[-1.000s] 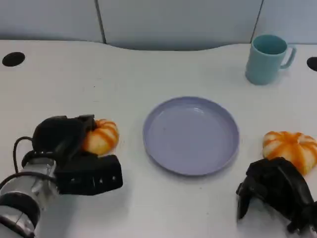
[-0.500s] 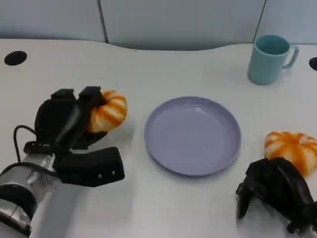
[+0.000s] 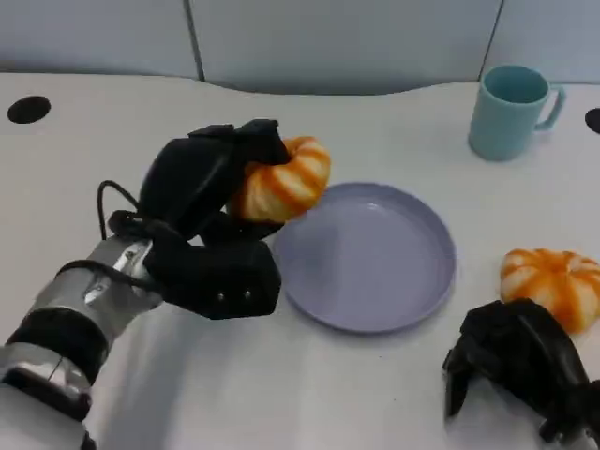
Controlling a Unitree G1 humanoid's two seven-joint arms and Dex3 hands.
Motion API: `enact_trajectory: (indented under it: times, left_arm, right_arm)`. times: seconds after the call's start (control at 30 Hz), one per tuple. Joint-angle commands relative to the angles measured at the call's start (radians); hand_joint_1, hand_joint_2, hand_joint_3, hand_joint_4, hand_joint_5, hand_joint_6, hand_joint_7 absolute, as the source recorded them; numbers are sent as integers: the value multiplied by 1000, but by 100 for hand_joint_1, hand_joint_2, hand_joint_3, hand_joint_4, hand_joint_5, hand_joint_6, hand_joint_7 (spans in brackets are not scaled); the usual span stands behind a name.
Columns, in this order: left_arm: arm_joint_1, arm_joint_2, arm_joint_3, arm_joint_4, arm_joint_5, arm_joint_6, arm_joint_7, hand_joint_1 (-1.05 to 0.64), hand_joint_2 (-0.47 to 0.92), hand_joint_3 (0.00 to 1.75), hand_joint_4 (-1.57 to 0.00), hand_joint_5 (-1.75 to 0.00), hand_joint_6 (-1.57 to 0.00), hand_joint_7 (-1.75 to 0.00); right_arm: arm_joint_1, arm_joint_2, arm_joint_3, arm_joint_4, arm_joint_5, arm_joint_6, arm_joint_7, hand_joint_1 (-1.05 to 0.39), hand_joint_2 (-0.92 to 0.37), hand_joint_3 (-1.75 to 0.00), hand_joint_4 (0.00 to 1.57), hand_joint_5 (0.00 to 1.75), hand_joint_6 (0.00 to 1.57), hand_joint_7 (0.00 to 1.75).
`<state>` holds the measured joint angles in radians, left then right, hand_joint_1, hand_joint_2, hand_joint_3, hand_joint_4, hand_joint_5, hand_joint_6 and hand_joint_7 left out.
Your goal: Grasp the bread from the table and place it into the plate.
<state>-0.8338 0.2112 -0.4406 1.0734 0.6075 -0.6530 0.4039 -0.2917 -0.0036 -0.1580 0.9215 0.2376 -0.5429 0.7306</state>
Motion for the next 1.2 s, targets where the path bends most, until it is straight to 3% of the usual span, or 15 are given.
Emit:
enact_trajectory:
  times: [0.03, 0.37, 0.57, 1.17, 1.2]
  left_arm:
    - [-29, -14, 4, 0, -21, -31, -84, -22, 40, 132, -92, -175, -74, -175]
    - [-82, -81, -28, 39, -4, 8, -220, -26, 43, 142, -97, -175, -82, -175]
    - [-102, -110, -48, 86, 8, 24, -237, -28, 45, 136, -97, -175, -81, -175]
    - [-108, -114, -49, 101, 12, 19, -232, -28, 43, 138, -97, -175, -81, -175]
    - [-123, -107, -54, 108, 9, 47, -305, -28, 43, 138, -97, -175, -81, -175]
  right_arm:
    - [3, -10, -2, -2, 9, -1, -1, -105, -76, 0, 157, 89, 157, 66]
    - [23, -6, 5, -33, 23, 20, 20, -105, -75, 0, 157, 86, 157, 63]
    - [22, -6, 3, -33, 24, 29, 19, -105, -74, 0, 157, 86, 157, 62]
    - [21, -6, 3, -32, 24, 30, 20, -105, -74, 0, 157, 85, 157, 62]
    - [10, -3, 7, -20, 11, 21, 2, -105, -74, 0, 157, 85, 157, 62]
